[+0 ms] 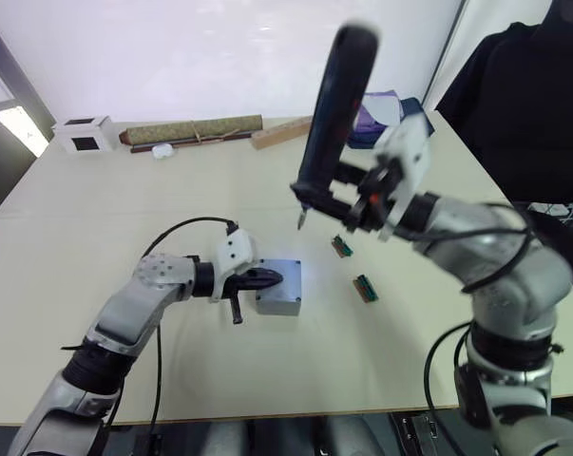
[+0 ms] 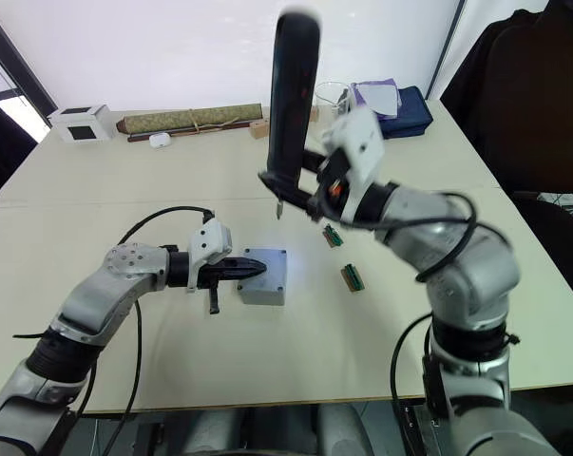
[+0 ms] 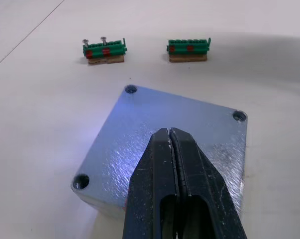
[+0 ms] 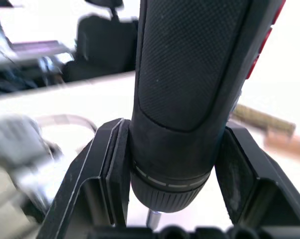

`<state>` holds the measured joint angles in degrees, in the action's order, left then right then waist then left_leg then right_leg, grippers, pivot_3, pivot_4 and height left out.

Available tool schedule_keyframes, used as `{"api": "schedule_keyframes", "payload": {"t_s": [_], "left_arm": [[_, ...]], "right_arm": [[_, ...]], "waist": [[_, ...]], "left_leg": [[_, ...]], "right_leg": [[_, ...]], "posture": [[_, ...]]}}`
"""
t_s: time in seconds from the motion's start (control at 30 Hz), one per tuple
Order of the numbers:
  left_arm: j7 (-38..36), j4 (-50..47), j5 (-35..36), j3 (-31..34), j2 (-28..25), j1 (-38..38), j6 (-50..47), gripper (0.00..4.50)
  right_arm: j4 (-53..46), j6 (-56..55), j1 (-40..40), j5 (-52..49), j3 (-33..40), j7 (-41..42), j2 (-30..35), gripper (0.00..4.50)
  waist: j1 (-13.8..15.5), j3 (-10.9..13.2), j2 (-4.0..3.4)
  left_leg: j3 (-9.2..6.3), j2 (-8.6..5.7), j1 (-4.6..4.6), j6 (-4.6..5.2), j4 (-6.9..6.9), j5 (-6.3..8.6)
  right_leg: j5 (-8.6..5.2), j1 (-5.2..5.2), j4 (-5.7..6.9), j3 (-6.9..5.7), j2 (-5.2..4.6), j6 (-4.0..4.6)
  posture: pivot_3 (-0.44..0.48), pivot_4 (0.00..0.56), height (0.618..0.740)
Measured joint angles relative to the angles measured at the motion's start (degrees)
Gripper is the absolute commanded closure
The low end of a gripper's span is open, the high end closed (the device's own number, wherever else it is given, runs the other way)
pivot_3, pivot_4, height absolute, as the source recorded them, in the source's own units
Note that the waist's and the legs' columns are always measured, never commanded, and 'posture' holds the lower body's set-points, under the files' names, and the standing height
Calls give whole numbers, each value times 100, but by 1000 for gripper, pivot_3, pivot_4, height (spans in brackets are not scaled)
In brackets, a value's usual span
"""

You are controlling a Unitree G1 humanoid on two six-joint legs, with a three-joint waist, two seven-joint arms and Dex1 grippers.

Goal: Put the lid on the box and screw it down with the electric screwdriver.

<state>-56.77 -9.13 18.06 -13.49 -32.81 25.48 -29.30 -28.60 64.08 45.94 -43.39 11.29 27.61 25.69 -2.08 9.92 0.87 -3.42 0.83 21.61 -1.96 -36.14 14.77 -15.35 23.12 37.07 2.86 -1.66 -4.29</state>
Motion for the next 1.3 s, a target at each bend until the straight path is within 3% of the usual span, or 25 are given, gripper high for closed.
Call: {"api": "schedule_keyframes", "payload": {"t_s": [0.1, 0.23, 0.4, 0.53, 0.73, 1.03, 1.07, 1.17, 1.27, 1.3], "left_arm": [[3, 108, 423, 267, 230, -2, -379, 4500], [-66, 88, 781, 529, 194, 139, -677, 4500], [-480, -570, 1280, 785, -346, 332, -943, 4500], [-748, -989, 1504, 873, -757, 344, -1042, 4500], [-994, -1467, 1580, 754, -1018, 309, -1005, 4500], [-914, -1585, 1563, 562, -995, 280, -974, 4500], [-894, -1595, 1562, 561, -995, 241, -974, 4500], [-819, -1639, 1562, 538, -992, 190, -976, 4500], [-738, -1689, 1568, 540, -995, 171, -981, 4500], [-723, -1688, 1568, 541, -997, 162, -982, 4500]], "right_arm": [[924, 1613, 533, -376, 651, -226, 594, 2377], [1476, 2566, 780, -480, 1195, -380, 1106, 2377], [1997, 2801, 143, -985, 777, 17, 2825, 2377], [2781, 2804, -582, -1177, 240, 95, 3697, 2377], [3529, 2805, -919, -1180, -842, 124, 4329, 2377], [4248, 2807, -621, -945, -1764, 501, 4335, 2377], [4247, 2808, -620, -857, -1850, 580, 4334, 1901], [4246, 2801, -620, -632, -2013, 746, 4327, 1109], [4231, 2656, -620, -321, -2055, 936, 4328, 42], [4229, 2601, -619, -231, -2068, 986, 4328, 42]], "waist": [[20, 19, -2], [13, 36, -22], [17, 42, -24], [16, 68, -42], [-49, 99, -41], [-31, 102, -44], [-29, 101, -44], [-26, 102, -45], [-23, 102, -44], [-23, 102, -44]], "left_leg": [[1, -2, 46, 1, -8, -1], [2, -6, 143, 1, -10, -3], [5, -1, 179, 6, 0, 0], [26, -10, 177, 7, -11, 1], [23, 1, 165, 6, -28, -1], [21, 5, 174, 5, -44, -1], [21, 4, 174, 5, -45, -2], [21, 4, 176, 5, -51, -1], [17, 4, 175, 6, -65, -1], [17, 4, 175, 6, -69, -1]], "right_leg": [[5, 40, 0, 0, -9, 7], [23, 148, 21, 1, 0, -17], [16, 178, 2, -5, 3, -12], [20, 176, 2, 9, -10, -20], [24, 172, 19, 11, 15, -17], [25, 172, 21, 11, 19, -19], [25, 172, 21, 11, 18, -19], [25, 172, 23, 11, 18, -20], [25, 164, 24, 7, 19, -20], [25, 163, 24, 7, 19, -20]], "posture": [[0, 150, 740], [0, 150, 740], [0, 150, 740], [0, 150, 740], [0, 150, 740], [0, 150, 740], [0, 150, 740], [0, 150, 740], [0, 150, 740], [0, 150, 740]]}}
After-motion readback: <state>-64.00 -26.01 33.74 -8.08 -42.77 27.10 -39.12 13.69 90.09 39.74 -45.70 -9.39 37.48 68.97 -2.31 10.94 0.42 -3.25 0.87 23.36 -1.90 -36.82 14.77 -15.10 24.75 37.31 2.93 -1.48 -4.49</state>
